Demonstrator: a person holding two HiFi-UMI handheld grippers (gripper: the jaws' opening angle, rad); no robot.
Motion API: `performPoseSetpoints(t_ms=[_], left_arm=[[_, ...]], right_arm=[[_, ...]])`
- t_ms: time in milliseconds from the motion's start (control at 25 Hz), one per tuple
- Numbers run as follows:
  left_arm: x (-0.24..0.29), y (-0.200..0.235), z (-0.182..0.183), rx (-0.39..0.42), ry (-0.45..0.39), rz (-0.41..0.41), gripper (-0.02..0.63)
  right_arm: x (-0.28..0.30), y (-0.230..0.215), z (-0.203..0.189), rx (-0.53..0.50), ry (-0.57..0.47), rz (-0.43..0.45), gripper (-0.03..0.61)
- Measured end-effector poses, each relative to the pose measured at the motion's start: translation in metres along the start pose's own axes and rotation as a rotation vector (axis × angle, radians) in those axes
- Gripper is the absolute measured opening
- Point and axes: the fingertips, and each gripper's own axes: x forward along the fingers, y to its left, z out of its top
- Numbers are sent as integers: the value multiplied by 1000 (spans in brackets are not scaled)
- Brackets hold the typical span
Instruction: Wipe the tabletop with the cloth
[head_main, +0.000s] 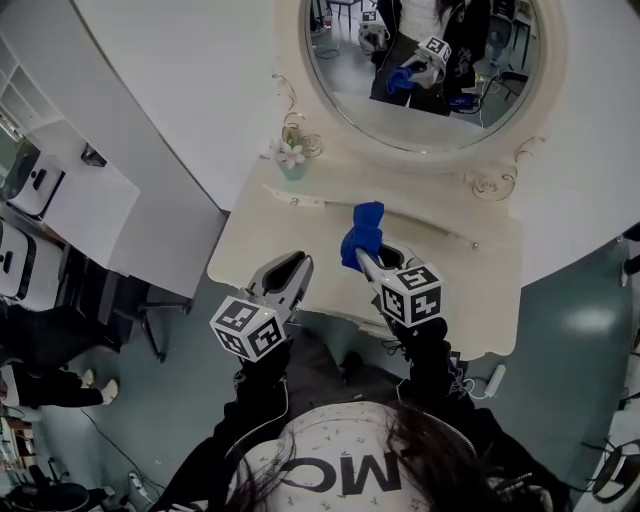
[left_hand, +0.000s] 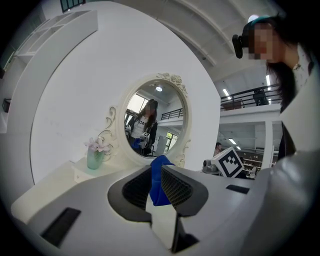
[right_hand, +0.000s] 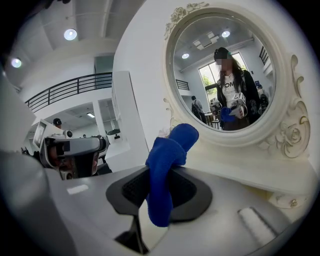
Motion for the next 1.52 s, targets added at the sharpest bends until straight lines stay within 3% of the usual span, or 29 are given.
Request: performPoseSetpoints(t_ms=[880,1160,1320,1520], left_arm=[[59,130,15,-33,169,-218,46],[60,160,19,-41,191,-257,46],[58,175,20,-52,193,-265,46],[58,182,19,-60,202,-287,46]], right_arm=[[156,-47,41,41,49,-231,103],[229,-70,31,30,148,-307,103],[252,-85,2,-111,291,-403,103],[259,-89,-10,-502,442,-501,100]])
